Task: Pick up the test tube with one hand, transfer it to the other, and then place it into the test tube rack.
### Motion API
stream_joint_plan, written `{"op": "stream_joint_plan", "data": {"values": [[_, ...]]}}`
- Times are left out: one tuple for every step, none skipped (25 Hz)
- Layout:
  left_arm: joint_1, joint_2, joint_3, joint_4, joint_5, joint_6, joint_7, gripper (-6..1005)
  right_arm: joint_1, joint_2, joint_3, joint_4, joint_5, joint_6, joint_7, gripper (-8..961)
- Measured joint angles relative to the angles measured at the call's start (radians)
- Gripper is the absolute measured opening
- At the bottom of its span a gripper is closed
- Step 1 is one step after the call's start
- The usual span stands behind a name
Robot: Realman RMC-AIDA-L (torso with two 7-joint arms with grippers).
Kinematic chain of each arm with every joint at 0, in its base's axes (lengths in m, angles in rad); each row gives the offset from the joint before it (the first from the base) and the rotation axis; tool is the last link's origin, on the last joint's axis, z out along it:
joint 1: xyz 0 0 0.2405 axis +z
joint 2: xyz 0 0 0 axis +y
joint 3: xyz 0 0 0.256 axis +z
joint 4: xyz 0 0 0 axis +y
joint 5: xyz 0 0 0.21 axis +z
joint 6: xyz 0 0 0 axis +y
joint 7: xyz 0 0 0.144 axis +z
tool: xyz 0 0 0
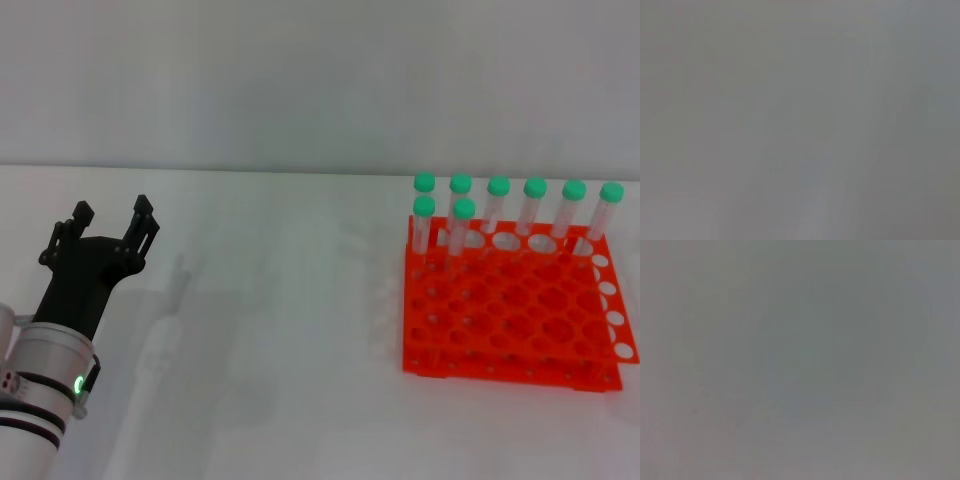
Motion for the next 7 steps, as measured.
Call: {"op": "stream_joint_plan", "data": {"values": [[0.0,0.0,0.0,0.0,0.0,0.0,0.0,776,-0.001,0.0,0.0,0.0,0.0,-0.001,0.0,877],[-0.001,0.0,0.0,0.0,0.0,0.0,0.0,776,-0.001,0.0,0.0,0.0,0.0,-0.001,0.0,877],[-0.001,0.0,0.0,0.0,0.0,0.0,0.0,776,-0.002,0.0,0.001,0.0,0.0,-0.002,0.0,877],[-0.001,0.0,-0.001,0.0,0.0,0.0,0.0,776,-0.001,0.0,0.001,0.0,0.0,-0.003,0.0,877],[0.0,0.0,-0.001,0.0,0.0,0.0,0.0,776,-0.001,0.0,0.001,0.0,0.0,-0.003,0.0,877],[0.0,0.0,-0.001,0.0,0.0,0.0,0.0,776,0.0,0.0,0.0,0.0,0.0,-0.004,0.0,877],[0.0,0.0,0.0,0.0,0.0,0.0,0.0,776,0.0,0.0,-0.001,0.0,0.0,-0.004,0.0,877]]}}
